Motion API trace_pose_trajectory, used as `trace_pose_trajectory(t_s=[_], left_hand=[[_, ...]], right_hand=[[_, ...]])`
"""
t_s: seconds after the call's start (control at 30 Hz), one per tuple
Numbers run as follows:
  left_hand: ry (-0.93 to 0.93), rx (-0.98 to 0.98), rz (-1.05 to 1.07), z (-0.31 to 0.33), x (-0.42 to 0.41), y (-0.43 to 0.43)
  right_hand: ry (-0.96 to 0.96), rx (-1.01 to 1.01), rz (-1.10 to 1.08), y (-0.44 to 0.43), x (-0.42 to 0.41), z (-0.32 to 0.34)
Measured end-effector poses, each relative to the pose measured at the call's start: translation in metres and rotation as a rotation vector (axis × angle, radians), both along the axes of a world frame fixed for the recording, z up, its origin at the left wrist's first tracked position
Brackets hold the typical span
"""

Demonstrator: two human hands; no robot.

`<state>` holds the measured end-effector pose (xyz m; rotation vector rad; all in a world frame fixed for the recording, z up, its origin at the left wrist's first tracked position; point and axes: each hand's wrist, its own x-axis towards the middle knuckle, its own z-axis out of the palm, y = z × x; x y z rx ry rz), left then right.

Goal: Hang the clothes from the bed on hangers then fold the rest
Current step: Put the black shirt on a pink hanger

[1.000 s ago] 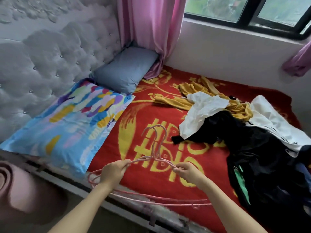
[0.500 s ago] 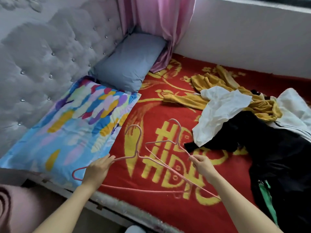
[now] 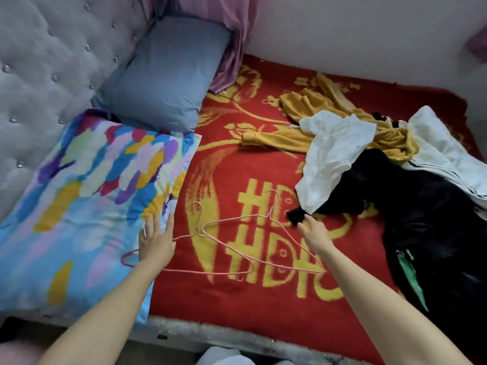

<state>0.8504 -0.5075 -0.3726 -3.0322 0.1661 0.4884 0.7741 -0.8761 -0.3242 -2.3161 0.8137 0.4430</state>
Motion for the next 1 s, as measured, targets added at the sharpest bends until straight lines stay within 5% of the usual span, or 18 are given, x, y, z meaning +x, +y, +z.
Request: trace_pose_trajectory(t_s=[0.43,0.67,1.0], left_hand=[[0.134,-0.116,-0.293,0.002,-0.032,-0.130],[0.030,-0.127,-0.408,0.030,-0.058,-0.231],[0.069,-0.204,-0.275,0.036,-0.132,-0.379]], right_hand=[[0.178,-0.111,-0.198,-0.080,-0.102,0.007],[0.130,-0.110,-0.258,-0.161,-0.161,0.000],[0.069,-0.125,-0.491,-0.329,-0.270,-0.006]])
